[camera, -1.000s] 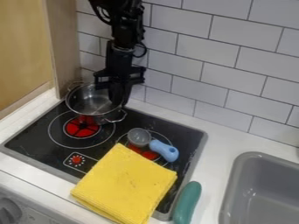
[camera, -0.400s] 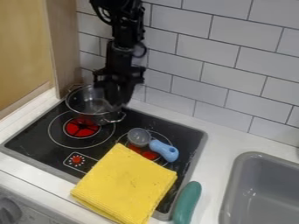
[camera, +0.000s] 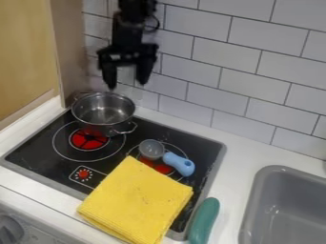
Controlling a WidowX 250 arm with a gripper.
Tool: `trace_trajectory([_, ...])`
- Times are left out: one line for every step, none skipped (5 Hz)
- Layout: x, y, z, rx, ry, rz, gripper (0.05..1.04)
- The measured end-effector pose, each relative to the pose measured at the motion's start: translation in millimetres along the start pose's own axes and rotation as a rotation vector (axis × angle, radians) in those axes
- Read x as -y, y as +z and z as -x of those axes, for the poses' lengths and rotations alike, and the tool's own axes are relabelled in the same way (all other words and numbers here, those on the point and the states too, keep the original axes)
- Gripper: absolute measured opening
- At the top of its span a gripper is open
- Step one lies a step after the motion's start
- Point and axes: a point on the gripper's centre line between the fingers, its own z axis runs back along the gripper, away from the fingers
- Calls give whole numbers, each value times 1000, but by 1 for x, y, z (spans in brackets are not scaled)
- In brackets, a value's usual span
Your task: Moved the silver pot from the lower side of right stove to upper side of right stove
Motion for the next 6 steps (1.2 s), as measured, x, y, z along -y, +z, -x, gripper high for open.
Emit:
trace_trajectory([-10,25,4,28,-19,16,1007])
trace_trajectory([-20,20,29,-29,-182,-81,998])
trace_trajectory([-32,23,56,-72,-349,-89,999])
trace_trajectory([-40,36,90,-36,-412,-55,998])
trace_trajectory([-24,40,126,-33,-533,5,999])
trace_trajectory([-5,40,166,-22,-708,34,999])
